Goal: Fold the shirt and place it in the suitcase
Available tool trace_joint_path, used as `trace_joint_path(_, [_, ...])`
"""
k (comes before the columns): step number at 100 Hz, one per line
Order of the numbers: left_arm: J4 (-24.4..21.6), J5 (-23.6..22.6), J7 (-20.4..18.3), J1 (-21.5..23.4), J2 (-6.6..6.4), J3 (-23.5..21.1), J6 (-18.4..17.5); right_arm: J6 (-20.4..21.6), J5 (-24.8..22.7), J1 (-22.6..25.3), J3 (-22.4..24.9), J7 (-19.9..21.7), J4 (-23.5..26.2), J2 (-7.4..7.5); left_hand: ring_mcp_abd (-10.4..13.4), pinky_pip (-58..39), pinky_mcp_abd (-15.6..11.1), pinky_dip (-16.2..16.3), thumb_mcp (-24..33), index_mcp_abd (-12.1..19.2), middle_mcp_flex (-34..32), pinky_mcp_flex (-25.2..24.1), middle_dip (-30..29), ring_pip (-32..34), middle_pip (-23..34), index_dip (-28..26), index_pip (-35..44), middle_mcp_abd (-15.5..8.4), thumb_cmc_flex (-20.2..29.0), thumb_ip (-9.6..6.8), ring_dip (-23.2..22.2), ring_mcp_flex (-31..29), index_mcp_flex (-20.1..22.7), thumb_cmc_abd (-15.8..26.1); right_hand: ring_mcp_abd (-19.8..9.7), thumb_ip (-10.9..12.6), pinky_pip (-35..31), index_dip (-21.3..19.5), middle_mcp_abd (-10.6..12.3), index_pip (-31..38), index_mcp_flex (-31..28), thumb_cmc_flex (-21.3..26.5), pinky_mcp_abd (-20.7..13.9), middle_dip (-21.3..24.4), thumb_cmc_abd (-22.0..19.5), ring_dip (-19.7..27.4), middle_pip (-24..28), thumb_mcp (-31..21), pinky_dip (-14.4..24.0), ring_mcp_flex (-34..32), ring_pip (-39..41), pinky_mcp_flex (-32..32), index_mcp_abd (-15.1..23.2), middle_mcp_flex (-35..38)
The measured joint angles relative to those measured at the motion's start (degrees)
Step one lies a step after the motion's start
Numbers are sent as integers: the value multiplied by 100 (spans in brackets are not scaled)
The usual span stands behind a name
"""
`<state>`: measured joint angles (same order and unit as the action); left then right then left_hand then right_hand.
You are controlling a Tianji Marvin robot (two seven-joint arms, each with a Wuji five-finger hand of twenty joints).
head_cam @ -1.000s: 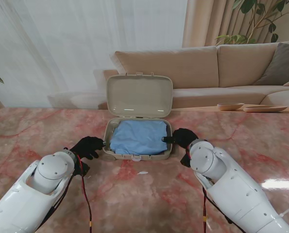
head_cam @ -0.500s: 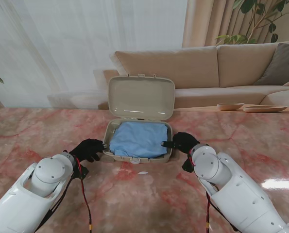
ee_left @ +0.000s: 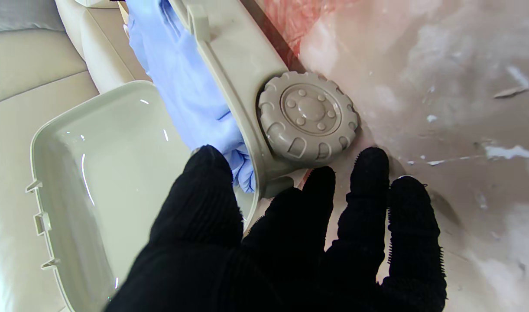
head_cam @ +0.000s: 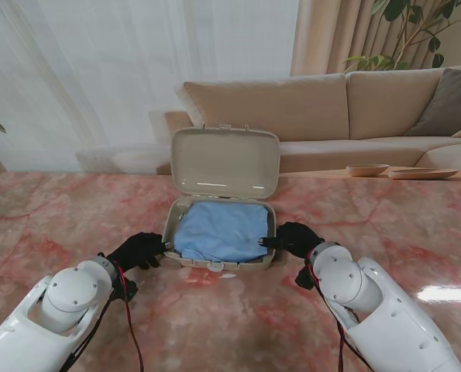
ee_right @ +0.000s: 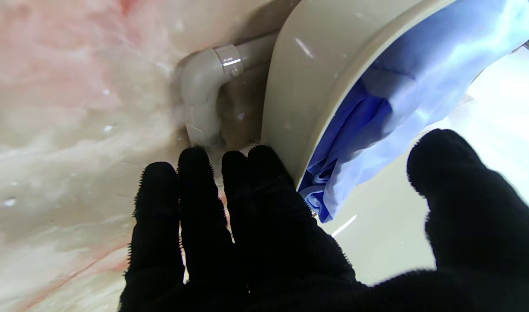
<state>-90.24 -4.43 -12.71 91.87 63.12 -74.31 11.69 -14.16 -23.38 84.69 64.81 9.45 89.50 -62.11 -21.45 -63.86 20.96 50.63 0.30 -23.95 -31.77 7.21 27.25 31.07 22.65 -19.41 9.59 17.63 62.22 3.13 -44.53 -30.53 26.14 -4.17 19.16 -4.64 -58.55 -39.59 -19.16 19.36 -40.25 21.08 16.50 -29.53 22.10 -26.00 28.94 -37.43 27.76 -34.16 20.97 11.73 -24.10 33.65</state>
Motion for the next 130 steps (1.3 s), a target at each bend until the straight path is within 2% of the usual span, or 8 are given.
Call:
trace_joint_path(23, [-215, -114, -38, 257, -37, -115, -47, 123, -44, 357, 177, 254, 386, 95, 0, 0, 0, 0, 0, -55, 0, 0, 0, 0, 0, 73, -135, 35, 0, 0, 0, 0, -3, 0, 81, 0, 0, -1, -129, 0, -138, 10, 8, 0, -19, 1, -1, 61, 17, 1, -2, 63, -132, 91])
trace_joint_path(56, [-502, -307, -98, 611, -87, -267, -173, 352, -88, 741, 384, 546, 709, 177, 0, 0, 3, 0, 0, -248, 1, 0, 0, 0, 0, 160, -153, 163, 0, 0, 0, 0, -79, 0, 144, 0, 0, -10, -187, 52, -216, 19, 69, 1, -71, 3, -1, 144, 70, 3, -12, 116, -177, 147])
trace_joint_path(94, [-601, -348, -162, 737, -100, -360, -172, 385, -117, 912, 488, 905, 896, 242, -1, 0, 5, 0, 0, -265, 1, -2, 0, 0, 0, 161, -153, 164, 0, 0, 0, 0, -145, 0, 209, 1, 0, -12, -193, 209, -308, 72, 88, 1, -133, 3, -1, 292, 70, 4, -81, 124, -174, 205])
trace_joint_path(101, [-627, -350, -167, 764, -99, -378, -173, 364, -149, 951, 528, 951, 947, 242, -1, 0, 7, 0, 0, -265, 1, -3, 0, 0, 0, 156, -137, 164, 0, 0, 0, 0, -145, 0, 153, 1, 0, -12, -163, 210, -310, 72, 88, 0, -133, 3, -33, 301, 70, 2, -71, 126, -104, 205])
trace_joint_path(110, [-685, -395, -186, 824, -91, -423, -171, 323, -233, 1037, 608, 997, 1061, 242, -1, 0, 8, 0, 0, -200, 1, -3, 0, 0, 0, 123, 24, 164, 0, 0, 0, 0, -108, 0, -108, 1, 0, -12, -38, 210, -310, 73, 82, 1, -133, 3, -89, 338, 70, -11, 10, 126, 43, 205])
trace_joint_path(130, [-893, -482, -179, 1025, -65, -569, -159, 178, -340, 1227, 795, 1009, 1287, 224, -1, 0, 42, 0, 0, 109, -29, -8, 0, 0, 0, 32, 378, 104, 0, 0, -1, 0, 90, 0, -156, 64, 0, -12, 102, 210, -310, 74, 81, 1, -133, 3, -130, 360, 70, -11, 11, 127, 509, 208])
